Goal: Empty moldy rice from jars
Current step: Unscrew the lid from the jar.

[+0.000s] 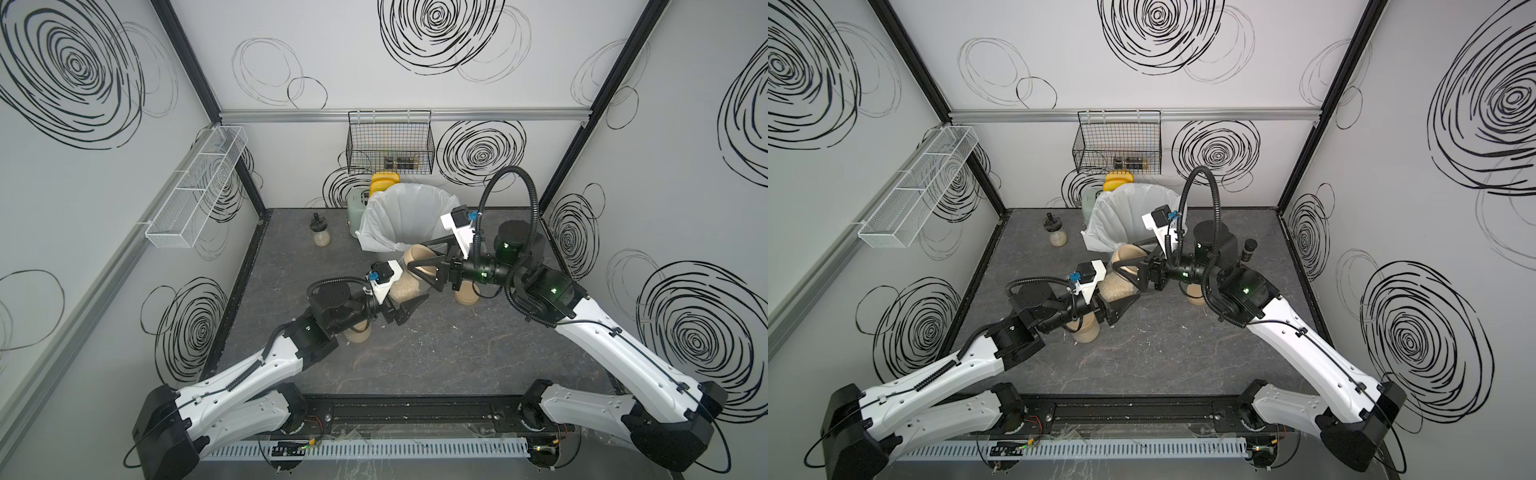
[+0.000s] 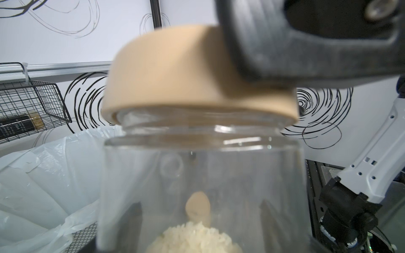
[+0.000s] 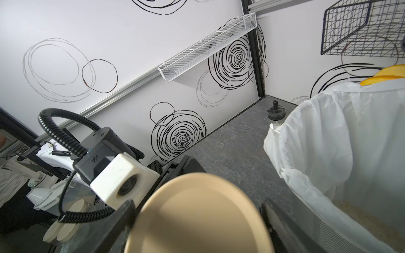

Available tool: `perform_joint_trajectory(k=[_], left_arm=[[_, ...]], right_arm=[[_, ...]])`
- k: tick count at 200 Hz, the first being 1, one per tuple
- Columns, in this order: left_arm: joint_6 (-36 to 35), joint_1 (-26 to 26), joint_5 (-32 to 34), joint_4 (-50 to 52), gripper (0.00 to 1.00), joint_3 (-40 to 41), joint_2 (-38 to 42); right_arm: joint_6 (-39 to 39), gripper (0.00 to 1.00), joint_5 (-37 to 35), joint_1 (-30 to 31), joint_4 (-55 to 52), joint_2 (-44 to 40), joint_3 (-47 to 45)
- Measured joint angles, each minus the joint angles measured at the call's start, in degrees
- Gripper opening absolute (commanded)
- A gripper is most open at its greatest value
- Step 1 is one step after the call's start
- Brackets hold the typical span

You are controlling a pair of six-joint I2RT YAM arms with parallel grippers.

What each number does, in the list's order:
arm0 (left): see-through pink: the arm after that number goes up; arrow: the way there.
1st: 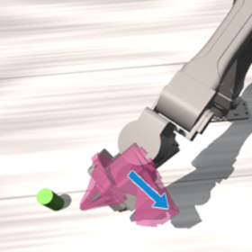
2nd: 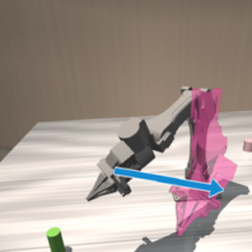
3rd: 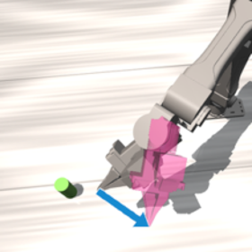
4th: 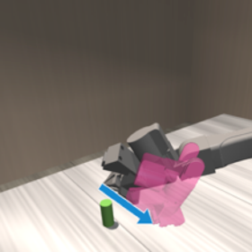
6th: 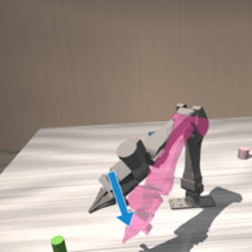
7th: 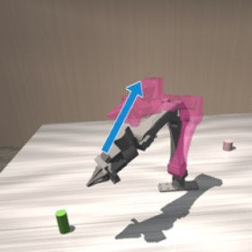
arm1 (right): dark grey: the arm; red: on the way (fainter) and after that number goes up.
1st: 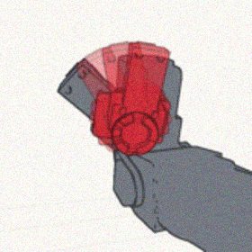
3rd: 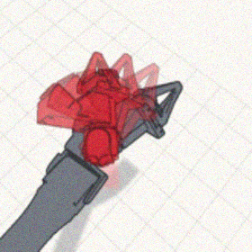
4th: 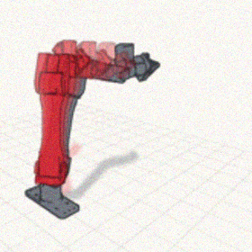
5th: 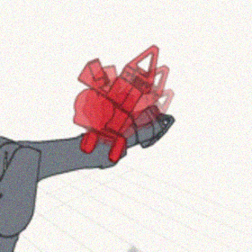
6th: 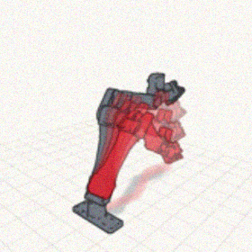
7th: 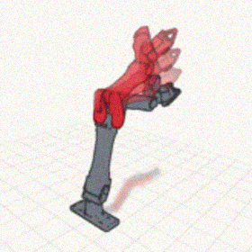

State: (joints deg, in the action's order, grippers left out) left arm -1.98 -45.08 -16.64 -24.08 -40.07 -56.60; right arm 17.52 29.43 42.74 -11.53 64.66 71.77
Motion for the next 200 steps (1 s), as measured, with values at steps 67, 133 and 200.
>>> perform_joint_trajectory(k=[67, 133, 200], left_arm=[[11.0, 6.2, -21.7, -4.5, 0.58, -0.7, -2.7], [20.5, 7.2, -34.9, -10.9, 0.58, -0.7, -3.6], [35.1, 7.2, -42.0, -27.8, 0.58, -0.7, -7.6]], right_arm=[[-5.1, 0.66, 6.8, -0.7, 2.7, -0.9, -1.2], [-9.9, 0.66, 21.5, -3.4, 4.9, -1.1, -0.8], [-12.9, 0.66, 31.7, -5.3, 7.3, 0.2, 2.0]])
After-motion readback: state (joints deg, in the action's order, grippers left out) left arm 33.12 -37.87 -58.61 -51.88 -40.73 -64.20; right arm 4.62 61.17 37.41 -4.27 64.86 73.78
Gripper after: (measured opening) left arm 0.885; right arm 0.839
